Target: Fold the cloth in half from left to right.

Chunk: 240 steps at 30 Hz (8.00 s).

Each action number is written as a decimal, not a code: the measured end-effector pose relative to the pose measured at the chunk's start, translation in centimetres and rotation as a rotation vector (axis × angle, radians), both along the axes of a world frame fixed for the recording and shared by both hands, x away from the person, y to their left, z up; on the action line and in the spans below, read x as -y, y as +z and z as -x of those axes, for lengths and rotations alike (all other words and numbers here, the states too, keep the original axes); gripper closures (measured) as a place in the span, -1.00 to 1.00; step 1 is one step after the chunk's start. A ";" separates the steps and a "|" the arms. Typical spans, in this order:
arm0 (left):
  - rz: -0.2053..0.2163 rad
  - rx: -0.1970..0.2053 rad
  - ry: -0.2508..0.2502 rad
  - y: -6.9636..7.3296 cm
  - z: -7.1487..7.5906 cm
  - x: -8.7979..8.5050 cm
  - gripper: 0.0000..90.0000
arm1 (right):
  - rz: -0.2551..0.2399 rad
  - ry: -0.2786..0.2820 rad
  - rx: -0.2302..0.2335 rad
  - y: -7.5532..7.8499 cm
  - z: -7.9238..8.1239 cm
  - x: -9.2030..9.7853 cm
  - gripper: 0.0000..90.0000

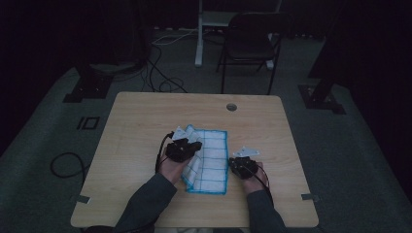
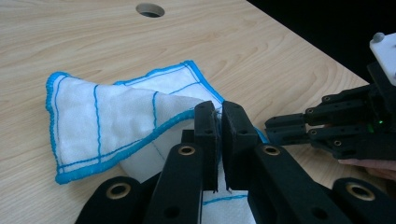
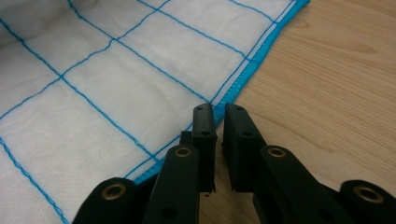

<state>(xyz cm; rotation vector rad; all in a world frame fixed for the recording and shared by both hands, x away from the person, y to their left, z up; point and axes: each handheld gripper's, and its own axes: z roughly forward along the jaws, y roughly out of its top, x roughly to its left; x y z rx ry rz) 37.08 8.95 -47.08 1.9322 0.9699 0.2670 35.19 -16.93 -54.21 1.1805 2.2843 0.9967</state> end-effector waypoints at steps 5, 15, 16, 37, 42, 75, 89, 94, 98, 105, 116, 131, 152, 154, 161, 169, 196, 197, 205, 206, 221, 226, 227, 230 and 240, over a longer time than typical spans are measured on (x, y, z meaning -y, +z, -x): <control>0.000 -0.006 -0.007 -0.3 -0.1 0.5 0.92 | -0.001 -0.003 -0.004 0.0 0.0 0.0 0.86; -0.012 -0.019 -0.033 -0.8 -0.2 1.7 0.92 | -0.014 -0.033 -0.001 0.2 0.0 0.7 0.86; -0.013 -0.018 -0.034 -0.8 -0.2 1.9 0.92 | -0.016 -0.038 -0.001 0.2 0.0 0.8 0.86; -0.063 -0.047 -0.084 -2.5 -0.8 4.9 0.92 | -0.029 -0.060 -0.011 0.0 -0.2 1.4 0.87; -0.081 -0.067 -0.094 -3.4 -1.0 5.7 0.92 | -0.031 -0.058 -0.014 -0.1 -0.2 1.5 0.86; -0.102 -0.066 -0.053 -3.5 0.3 0.6 1.00 | -0.026 -0.073 -0.009 -0.2 -0.1 1.6 0.74; -0.141 -0.098 -0.100 -5.9 1.9 0.7 1.00 | -0.028 -0.070 -0.009 -0.2 -0.1 1.7 0.74; -0.131 -0.091 -0.135 -5.8 2.7 1.5 1.00 | -0.028 -0.069 -0.009 -0.2 -0.1 1.6 0.74; -0.124 -0.082 -0.178 -5.5 3.4 2.5 1.00 | -0.028 -0.069 -0.007 -0.1 -0.1 1.7 0.74; -0.125 -0.078 -0.218 -5.7 4.1 3.7 1.00 | -0.030 -0.071 -0.005 -0.1 -0.1 1.7 0.74; -0.127 -0.094 -0.254 -6.4 4.5 5.1 0.93 | -0.033 -0.069 -0.001 0.0 0.0 1.8 0.74; -0.132 -0.035 -0.186 -5.8 4.0 3.5 0.82 | -0.066 -0.040 0.033 1.1 0.0 1.2 0.66; -0.167 -0.023 -0.045 -6.6 3.0 -1.3 0.81 | -0.068 0.091 0.094 2.9 -1.9 -3.9 0.60; -0.171 -0.025 -0.043 -6.8 3.0 -1.4 0.81 | -0.063 0.100 0.096 3.0 -2.3 -4.5 0.59; -0.178 -0.011 -0.040 -7.1 3.2 -1.4 0.81 | -0.037 0.128 0.101 3.3 -3.5 -6.7 0.51; -0.164 -0.018 -0.032 -7.3 3.1 -1.6 0.77 | 0.010 0.154 0.094 3.2 -4.7 -8.8 0.48; -0.174 -0.010 -0.002 -7.4 3.1 -1.6 0.54 | 0.091 0.093 0.073 2.3 -7.6 -7.9 0.88; -0.174 -0.010 -0.002 -7.4 3.1 -1.6 0.54 | 0.083 0.088 0.072 2.4 -7.7 -7.6 0.88; -0.176 -0.012 -0.004 -7.4 3.1 -1.6 0.55 | 0.028 0.003 0.041 2.5 -8.8 -4.1 0.86; -0.176 -0.011 -0.004 -7.4 3.1 -1.6 0.55 | 0.026 -0.007 0.036 2.4 -9.0 -3.7 0.86; -0.148 -0.020 0.001 -7.2 2.6 -1.8 0.51 | 0.036 -0.109 -0.018 0.5 -9.6 -0.2 0.76; -0.143 -0.013 0.013 -6.7 1.4 -1.5 0.51 | 0.028 -0.114 -0.022 0.3 -9.5 0.0 0.73; -0.142 -0.010 0.017 -6.6 1.1 -1.3 0.51 | 0.028 -0.114 -0.022 0.3 -9.6 0.0 0.72; -0.144 0.002 0.032 -6.1 0.4 -1.1 0.50 | 0.019 -0.119 -0.030 0.3 -9.6 0.1 0.65; -0.169 0.022 0.091 -5.3 -2.8 -0.7 0.46 | 0.009 -0.119 -0.036 0.3 -9.6 0.3 0.62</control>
